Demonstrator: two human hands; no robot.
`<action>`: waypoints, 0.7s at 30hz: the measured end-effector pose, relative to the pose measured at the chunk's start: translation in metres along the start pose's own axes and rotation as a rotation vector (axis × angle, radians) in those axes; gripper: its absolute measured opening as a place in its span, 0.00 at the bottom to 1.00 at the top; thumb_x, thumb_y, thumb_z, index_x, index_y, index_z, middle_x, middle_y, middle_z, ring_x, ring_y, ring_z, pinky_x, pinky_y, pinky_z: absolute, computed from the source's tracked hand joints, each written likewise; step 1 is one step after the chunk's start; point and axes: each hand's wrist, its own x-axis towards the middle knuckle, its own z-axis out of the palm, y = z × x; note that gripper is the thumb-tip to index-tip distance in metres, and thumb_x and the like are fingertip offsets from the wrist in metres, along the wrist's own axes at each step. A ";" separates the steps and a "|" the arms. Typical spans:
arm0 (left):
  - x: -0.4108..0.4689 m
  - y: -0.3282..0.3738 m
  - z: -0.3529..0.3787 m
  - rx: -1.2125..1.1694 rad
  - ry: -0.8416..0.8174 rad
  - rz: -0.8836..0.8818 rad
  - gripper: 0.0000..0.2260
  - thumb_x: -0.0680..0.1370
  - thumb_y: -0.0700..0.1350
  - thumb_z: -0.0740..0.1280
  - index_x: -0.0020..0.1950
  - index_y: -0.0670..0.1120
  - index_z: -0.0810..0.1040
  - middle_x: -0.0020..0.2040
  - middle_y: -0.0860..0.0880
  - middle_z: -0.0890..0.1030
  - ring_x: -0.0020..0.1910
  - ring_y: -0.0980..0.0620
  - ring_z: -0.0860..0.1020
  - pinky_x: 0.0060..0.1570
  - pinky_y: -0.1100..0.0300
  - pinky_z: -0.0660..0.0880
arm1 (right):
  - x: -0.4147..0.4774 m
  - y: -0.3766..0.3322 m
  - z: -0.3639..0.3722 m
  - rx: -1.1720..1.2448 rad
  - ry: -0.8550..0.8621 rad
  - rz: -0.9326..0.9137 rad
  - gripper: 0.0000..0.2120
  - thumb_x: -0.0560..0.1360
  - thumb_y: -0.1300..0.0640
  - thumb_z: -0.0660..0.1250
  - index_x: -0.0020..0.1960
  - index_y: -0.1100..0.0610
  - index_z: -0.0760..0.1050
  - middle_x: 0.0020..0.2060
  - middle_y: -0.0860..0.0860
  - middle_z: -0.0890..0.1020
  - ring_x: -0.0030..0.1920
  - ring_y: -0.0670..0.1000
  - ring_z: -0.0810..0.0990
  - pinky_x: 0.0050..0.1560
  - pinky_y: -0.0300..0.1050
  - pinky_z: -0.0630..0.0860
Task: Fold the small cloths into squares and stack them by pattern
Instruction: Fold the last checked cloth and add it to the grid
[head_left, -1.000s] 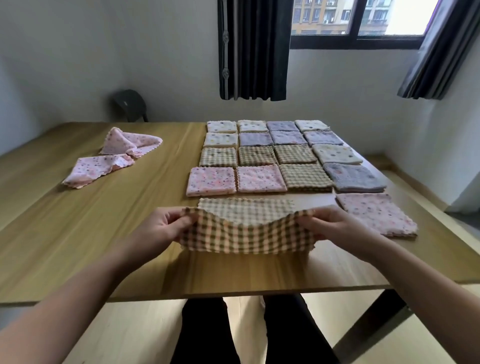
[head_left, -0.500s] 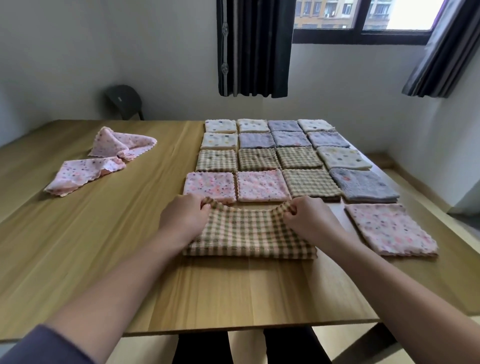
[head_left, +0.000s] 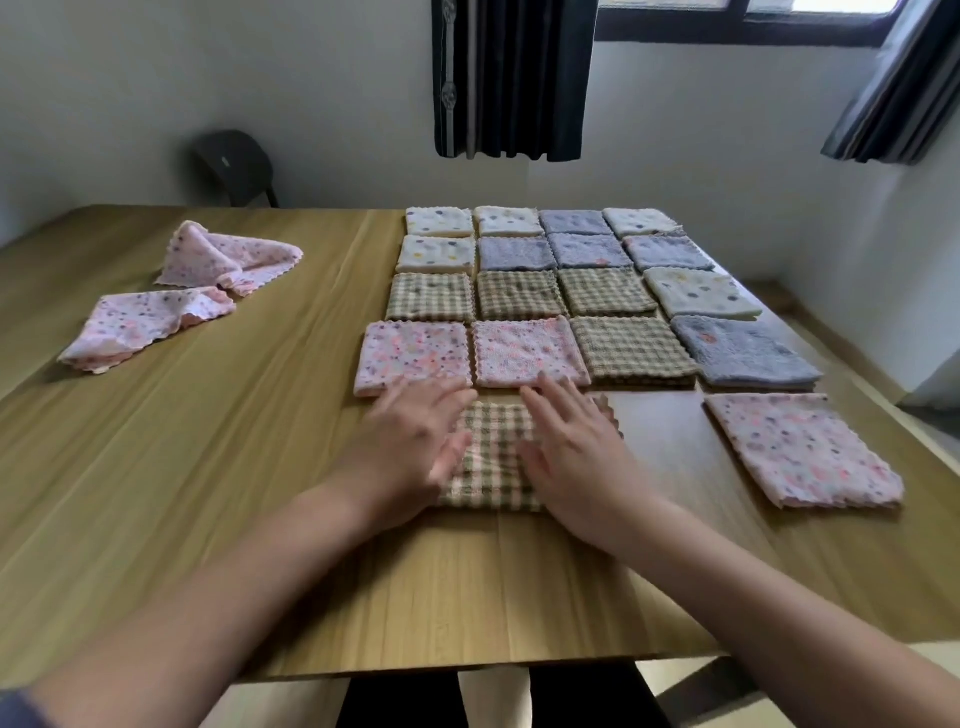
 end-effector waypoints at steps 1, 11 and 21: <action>-0.002 -0.002 0.003 -0.030 -0.130 -0.020 0.34 0.74 0.64 0.44 0.76 0.49 0.61 0.77 0.47 0.60 0.77 0.49 0.56 0.74 0.54 0.45 | -0.001 -0.002 0.006 -0.019 -0.120 0.040 0.28 0.82 0.43 0.49 0.79 0.49 0.48 0.78 0.53 0.46 0.78 0.56 0.42 0.77 0.52 0.43; -0.017 0.000 0.007 0.041 -0.392 -0.158 0.48 0.58 0.78 0.26 0.77 0.61 0.38 0.78 0.50 0.37 0.77 0.50 0.36 0.72 0.55 0.34 | -0.002 0.014 0.007 -0.119 -0.263 0.095 0.29 0.78 0.32 0.42 0.76 0.36 0.40 0.78 0.48 0.39 0.77 0.53 0.35 0.75 0.58 0.36; -0.054 0.001 -0.024 -0.118 0.162 0.021 0.15 0.75 0.57 0.58 0.54 0.51 0.78 0.39 0.57 0.81 0.36 0.58 0.78 0.50 0.50 0.75 | -0.031 0.029 -0.018 0.016 0.128 -0.173 0.17 0.78 0.56 0.65 0.67 0.50 0.73 0.72 0.49 0.68 0.74 0.52 0.62 0.73 0.57 0.60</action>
